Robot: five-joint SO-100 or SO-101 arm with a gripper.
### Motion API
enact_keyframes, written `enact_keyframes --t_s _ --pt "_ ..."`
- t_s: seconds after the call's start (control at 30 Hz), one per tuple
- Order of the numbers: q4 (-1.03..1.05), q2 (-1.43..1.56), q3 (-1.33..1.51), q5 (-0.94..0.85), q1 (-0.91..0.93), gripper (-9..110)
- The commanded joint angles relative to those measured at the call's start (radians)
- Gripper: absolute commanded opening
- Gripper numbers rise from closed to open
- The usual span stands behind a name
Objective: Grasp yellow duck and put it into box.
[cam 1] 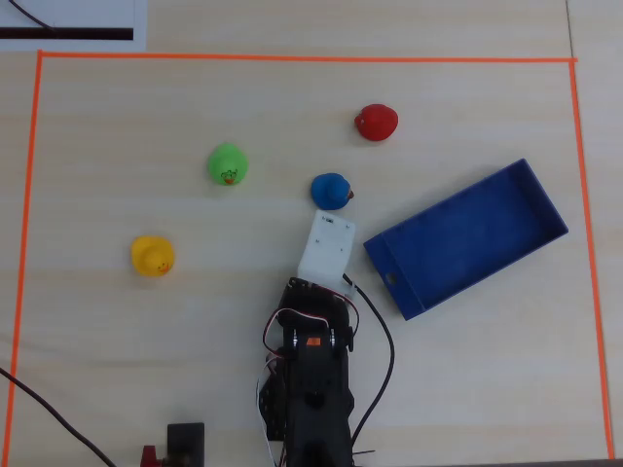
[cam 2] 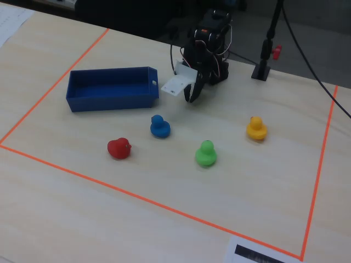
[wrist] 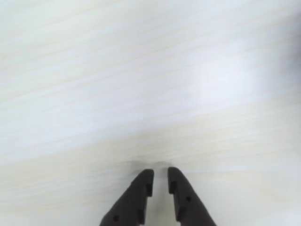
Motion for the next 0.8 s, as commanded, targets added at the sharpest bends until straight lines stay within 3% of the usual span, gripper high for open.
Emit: enact_keyframes --t_s 0.0,0.5,0.67,0.77 --pt "0.021 -0.003 -0.008 0.006 0.003 0" --pt "-0.034 -0.029 -0.014 0.052 -0.008 2" --pt "-0.025 -0.086 -0.064 0.046 0.011 26" --pt "-0.018 -0.198 -0.206 0.040 0.040 33"
